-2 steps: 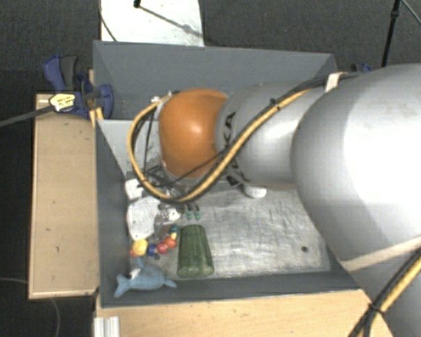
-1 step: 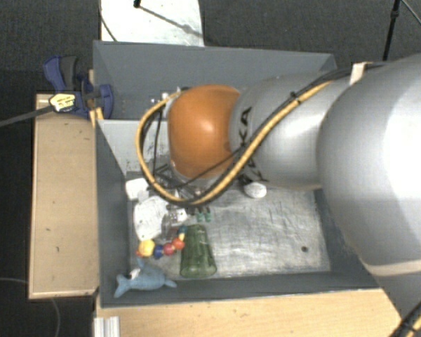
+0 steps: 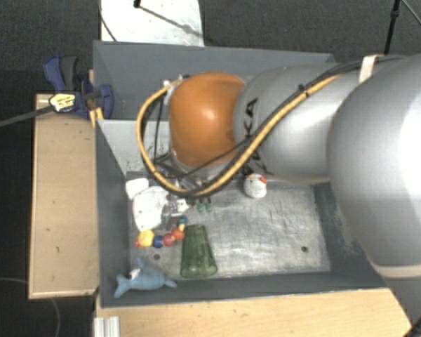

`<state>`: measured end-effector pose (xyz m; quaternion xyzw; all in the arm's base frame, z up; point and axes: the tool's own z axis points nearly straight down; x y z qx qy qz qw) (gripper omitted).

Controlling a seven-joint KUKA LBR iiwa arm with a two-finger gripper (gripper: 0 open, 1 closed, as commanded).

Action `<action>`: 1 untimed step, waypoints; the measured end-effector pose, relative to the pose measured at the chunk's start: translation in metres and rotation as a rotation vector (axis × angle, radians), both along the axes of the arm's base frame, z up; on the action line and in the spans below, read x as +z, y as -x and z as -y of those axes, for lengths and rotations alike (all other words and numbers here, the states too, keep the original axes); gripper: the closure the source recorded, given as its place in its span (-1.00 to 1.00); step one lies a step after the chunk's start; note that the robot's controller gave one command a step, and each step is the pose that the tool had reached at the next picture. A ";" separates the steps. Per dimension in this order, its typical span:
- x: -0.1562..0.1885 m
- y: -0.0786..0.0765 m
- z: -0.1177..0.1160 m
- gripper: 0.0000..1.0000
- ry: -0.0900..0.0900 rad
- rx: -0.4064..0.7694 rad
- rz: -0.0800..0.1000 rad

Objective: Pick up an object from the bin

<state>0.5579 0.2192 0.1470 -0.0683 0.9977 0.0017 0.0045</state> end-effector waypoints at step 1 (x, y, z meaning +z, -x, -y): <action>0.012 0.016 0.022 1.00 0.005 -0.002 -0.016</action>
Offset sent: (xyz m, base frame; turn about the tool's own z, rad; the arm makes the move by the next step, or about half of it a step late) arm 0.0152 -0.0067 0.0696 0.0144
